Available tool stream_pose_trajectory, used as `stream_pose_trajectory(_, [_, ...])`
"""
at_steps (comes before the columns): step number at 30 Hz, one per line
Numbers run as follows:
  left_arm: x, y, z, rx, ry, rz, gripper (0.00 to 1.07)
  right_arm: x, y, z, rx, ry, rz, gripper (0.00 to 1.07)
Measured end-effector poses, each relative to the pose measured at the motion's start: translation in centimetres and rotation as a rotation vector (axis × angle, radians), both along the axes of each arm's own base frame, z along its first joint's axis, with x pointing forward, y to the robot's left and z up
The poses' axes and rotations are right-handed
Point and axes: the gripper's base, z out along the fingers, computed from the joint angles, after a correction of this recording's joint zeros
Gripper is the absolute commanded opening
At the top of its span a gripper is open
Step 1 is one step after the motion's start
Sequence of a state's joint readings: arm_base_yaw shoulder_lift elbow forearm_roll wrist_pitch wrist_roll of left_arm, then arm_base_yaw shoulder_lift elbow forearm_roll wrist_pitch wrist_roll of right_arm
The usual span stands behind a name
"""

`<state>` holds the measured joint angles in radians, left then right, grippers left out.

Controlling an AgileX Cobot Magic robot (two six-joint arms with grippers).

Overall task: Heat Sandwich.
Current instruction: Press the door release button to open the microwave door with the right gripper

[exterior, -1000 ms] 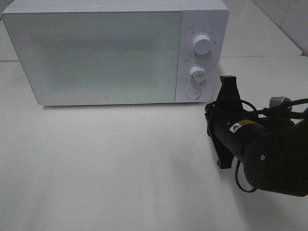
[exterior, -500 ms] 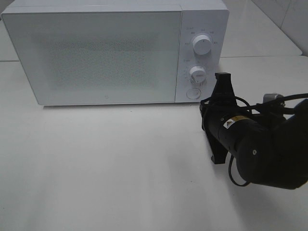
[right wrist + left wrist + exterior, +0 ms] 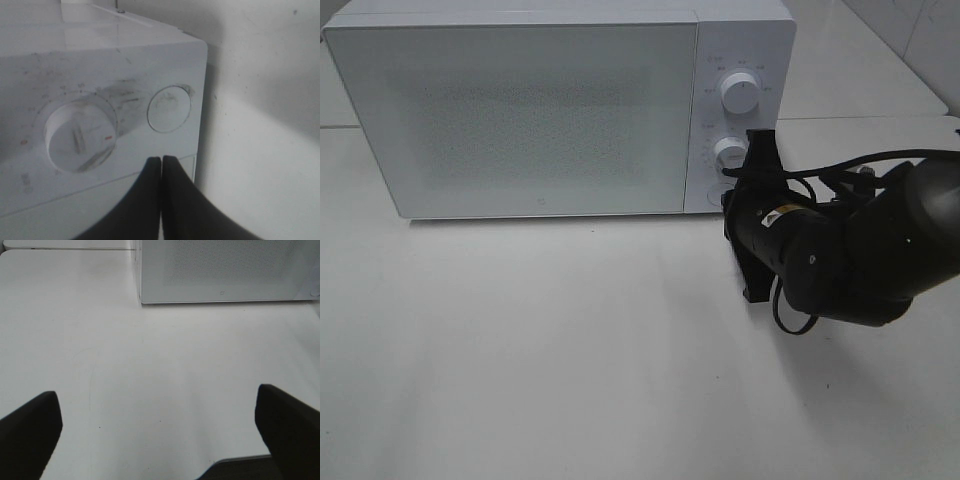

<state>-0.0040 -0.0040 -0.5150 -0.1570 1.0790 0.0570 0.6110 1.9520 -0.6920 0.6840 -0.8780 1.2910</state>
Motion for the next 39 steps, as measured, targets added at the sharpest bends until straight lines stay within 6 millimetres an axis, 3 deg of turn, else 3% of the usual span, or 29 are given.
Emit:
stream_pose_trajectory(12, [0.0, 0.0, 0.0, 0.0, 0.0, 0.0, 0.98, 3.3, -0.1, -1.7, -0.008, 0.021, -0.015, 0.0])
stream_pose_trajectory(26, [0.0, 0.0, 0.0, 0.0, 0.0, 0.0, 0.98, 4.9, 0.6, -3.2, -0.013, 0.029, -0.015, 0.0])
stream_pose_trajectory(39, [0.0, 0.0, 0.0, 0.0, 0.0, 0.0, 0.98, 5.2, 0.1, -3.2, -0.044, -0.015, -0.026, 0.0])
